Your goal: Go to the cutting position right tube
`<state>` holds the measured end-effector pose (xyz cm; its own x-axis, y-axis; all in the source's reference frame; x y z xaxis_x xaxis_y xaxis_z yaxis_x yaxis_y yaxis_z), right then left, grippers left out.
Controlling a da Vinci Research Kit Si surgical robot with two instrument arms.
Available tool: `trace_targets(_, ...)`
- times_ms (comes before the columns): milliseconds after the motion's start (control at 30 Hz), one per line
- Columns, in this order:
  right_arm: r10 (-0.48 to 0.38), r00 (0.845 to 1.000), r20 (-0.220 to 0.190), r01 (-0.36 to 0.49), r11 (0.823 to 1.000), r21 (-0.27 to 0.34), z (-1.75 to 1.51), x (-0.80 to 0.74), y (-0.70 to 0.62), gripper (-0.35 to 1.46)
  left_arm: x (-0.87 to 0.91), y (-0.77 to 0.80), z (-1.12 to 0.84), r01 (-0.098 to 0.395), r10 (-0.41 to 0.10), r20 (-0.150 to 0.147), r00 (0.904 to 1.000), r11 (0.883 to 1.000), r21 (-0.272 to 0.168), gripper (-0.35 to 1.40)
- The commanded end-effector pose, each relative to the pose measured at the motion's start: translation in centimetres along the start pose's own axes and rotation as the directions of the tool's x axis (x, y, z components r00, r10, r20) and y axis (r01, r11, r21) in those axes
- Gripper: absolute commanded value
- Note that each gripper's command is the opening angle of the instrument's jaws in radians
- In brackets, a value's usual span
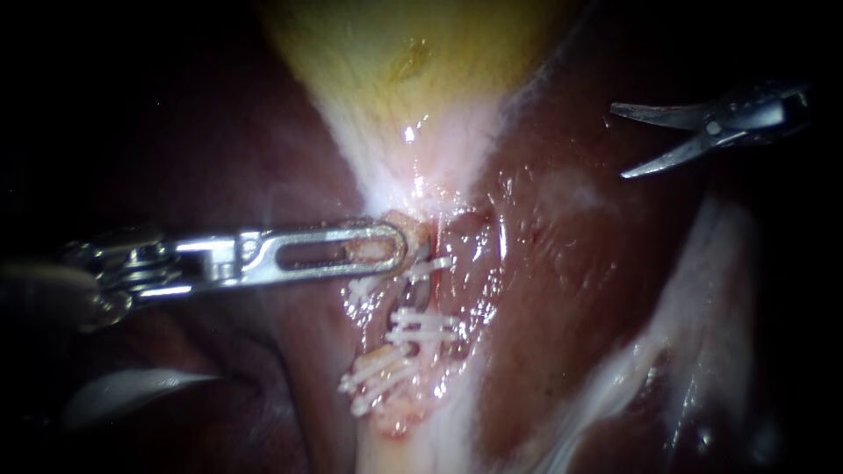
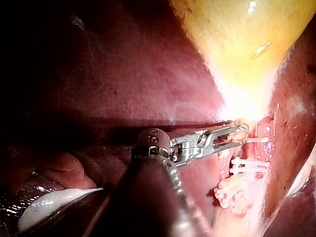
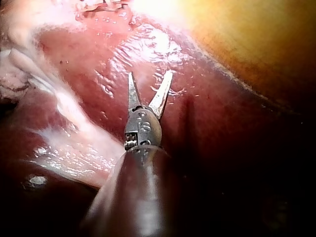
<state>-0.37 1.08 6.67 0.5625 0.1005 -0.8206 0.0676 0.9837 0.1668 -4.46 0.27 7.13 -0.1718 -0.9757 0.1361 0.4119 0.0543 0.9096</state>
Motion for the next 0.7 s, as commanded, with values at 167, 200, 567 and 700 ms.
trace_targets(167, 0.0, 1.0, -0.001, 0.0, 1.0, 0.0, 0.0, 0.01, 0.0, 1.43, -0.07, -0.02, -0.07, 0.003, -0.003, -0.006, 1.0, 1.0, 0.004, -0.35)
trace_targets(200, 0.0, 1.0, -0.001, 0.0, 1.0, 0.0, 0.0, 0.01, 0.0, 1.45, -0.11, -0.04, -0.12, 0.006, -0.005, -0.01, 0.9999, 1.0, 0.006, -0.35)
trace_targets(567, 0.0, 1.0, -0.001, 0.0, 1.0, 0.0, -0.01, 0.02, -0.01, 1.45, -0.58, -0.29, -0.79, 0.034, -0.034, 0.05, 0.9981, 0.999, 0.01, -0.35)
trace_targets(700, 0.0, 1.0, -0.001, 0.0, 1.0, 0.0, -0.01, 0.02, -0.01, 1.45, -0.68, -0.37, -0.96, 0.037, -0.037, 0.071, 0.9968, 0.999, 0.012, -0.35)
